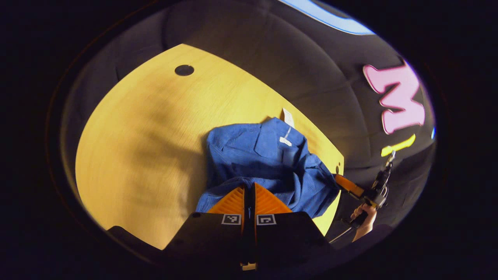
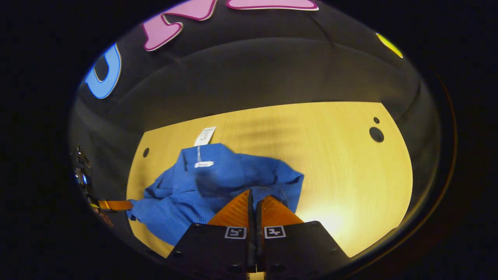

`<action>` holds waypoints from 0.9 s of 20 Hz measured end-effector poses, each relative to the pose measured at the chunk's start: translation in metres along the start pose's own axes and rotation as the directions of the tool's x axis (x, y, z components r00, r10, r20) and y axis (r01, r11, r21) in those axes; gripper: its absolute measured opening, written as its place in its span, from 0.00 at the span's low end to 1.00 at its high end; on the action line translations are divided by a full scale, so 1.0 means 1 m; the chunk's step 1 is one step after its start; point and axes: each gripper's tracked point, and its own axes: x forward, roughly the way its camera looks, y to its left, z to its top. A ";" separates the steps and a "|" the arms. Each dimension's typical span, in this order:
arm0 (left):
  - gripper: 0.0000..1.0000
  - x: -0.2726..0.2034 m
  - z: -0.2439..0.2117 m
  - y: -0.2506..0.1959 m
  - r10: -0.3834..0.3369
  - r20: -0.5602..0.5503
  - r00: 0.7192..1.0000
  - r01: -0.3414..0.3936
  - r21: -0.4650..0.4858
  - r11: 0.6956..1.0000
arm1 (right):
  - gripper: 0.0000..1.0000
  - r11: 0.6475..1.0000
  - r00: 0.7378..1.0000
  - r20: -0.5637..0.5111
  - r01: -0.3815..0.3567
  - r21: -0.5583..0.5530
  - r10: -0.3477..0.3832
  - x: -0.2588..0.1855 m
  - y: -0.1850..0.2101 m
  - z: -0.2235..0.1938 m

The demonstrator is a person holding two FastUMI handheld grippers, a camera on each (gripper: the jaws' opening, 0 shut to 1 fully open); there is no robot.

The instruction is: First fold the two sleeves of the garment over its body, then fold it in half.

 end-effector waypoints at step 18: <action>0.82 -0.025 0.070 0.018 0.040 0.318 0.947 -0.015 -0.079 0.997 | 0.97 0.993 0.975 0.191 -0.117 0.020 0.111 0.010 0.016 0.042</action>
